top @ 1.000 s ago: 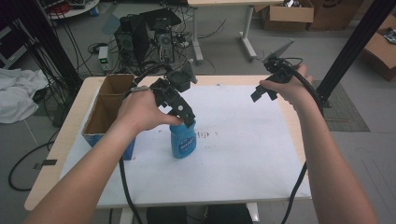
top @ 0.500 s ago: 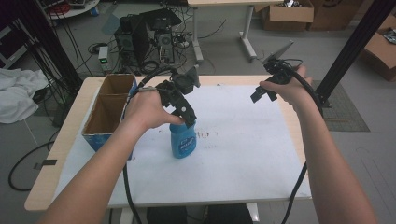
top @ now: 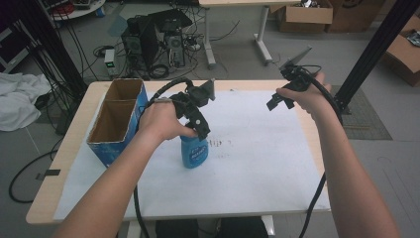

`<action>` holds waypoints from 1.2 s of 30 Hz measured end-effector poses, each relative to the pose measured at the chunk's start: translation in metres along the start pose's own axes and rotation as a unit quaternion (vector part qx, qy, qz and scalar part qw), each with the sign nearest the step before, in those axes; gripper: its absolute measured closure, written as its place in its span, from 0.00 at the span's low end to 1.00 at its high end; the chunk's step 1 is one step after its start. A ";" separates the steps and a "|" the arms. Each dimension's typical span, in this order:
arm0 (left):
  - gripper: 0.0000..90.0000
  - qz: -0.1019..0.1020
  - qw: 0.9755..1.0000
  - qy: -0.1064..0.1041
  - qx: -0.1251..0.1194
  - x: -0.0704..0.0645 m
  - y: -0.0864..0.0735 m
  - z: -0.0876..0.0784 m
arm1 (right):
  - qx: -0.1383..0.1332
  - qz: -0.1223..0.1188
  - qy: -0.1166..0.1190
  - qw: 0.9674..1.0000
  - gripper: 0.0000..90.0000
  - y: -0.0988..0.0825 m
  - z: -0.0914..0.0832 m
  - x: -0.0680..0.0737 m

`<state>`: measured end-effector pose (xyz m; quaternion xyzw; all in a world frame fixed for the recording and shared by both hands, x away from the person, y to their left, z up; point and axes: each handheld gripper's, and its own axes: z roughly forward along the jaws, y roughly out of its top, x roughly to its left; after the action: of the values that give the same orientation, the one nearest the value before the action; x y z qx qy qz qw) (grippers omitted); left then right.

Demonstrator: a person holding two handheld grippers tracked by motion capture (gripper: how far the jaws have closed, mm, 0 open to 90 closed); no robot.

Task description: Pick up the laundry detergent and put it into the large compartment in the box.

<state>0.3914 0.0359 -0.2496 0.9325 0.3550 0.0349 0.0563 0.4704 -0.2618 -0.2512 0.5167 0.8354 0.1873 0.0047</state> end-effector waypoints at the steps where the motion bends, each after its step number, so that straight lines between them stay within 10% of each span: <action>1: 0.01 0.001 1.000 0.001 0.003 0.000 0.000 0.002 | 0.000 0.000 0.000 1.000 0.23 0.000 0.000 0.000; 36: 0.04 0.005 1.000 0.008 0.026 -0.004 0.004 0.038 | 0.004 0.005 0.002 1.000 0.23 -0.002 0.009 -0.005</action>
<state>0.3952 0.0275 -0.2873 0.9351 0.3517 0.0329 0.0288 0.4722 -0.2639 -0.2612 0.5207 0.8334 0.1852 0.0002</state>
